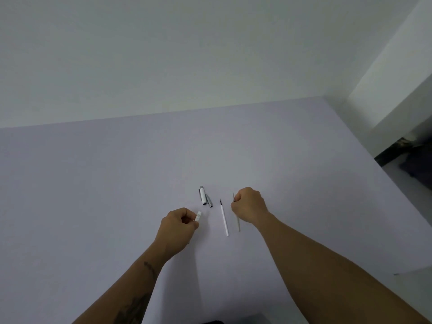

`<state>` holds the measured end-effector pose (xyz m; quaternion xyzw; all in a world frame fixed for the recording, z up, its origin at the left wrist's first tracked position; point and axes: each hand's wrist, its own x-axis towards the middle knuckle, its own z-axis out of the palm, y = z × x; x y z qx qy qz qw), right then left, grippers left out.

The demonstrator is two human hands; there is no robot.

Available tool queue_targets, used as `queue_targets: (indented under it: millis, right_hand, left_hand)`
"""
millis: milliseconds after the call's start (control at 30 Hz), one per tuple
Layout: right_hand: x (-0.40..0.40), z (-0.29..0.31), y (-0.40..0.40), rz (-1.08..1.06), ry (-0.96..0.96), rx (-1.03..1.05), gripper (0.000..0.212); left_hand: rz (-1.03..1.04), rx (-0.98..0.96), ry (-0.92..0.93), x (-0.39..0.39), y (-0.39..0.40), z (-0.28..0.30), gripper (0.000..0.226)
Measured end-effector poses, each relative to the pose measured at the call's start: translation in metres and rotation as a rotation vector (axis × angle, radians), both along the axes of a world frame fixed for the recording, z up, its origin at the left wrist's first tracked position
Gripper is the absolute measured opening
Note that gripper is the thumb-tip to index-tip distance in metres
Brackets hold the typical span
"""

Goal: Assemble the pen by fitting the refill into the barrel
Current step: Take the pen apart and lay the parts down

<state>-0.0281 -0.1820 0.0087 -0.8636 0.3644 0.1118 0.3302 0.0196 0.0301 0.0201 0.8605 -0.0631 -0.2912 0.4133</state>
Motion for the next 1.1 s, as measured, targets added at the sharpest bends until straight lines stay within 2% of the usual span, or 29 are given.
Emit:
queue_targets:
  millis: [100, 267, 567, 733, 833, 967, 1100]
  right_hand:
    - [0.003, -0.009, 0.002, 0.043, 0.038, -0.083, 0.017]
    - [0.008, -0.017, 0.002, 0.090, 0.027, -0.160, 0.011]
    - [-0.004, -0.014, 0.012, 0.056, -0.049, -0.132, 0.004]
    - [-0.002, -0.013, 0.036, 0.121, 0.053, -0.132, 0.008]
    - [-0.001, -0.016, 0.045, 0.120, 0.074, -0.173, 0.023]
    - [-0.001, -0.015, 0.052, 0.096, 0.083, -0.189, 0.013]
    - [-0.005, -0.014, 0.056, 0.061, 0.101, -0.173, 0.013]
  left_hand:
    - [0.004, 0.017, 0.005, 0.002, -0.001, -0.003, 0.007]
    - [0.021, 0.027, 0.022, 0.005, 0.000, -0.007, 0.008]
    - [0.024, 0.006, 0.043, 0.004, -0.001, -0.007, 0.008]
    - [0.003, 0.016, 0.024, -0.001, 0.002, -0.005, 0.008]
    - [0.010, 0.015, 0.014, -0.002, 0.007, -0.003, 0.009]
    - [0.017, 0.025, 0.008, -0.001, 0.015, -0.002, 0.008]
    - [0.017, 0.024, 0.010, -0.005, 0.020, -0.003, 0.009]
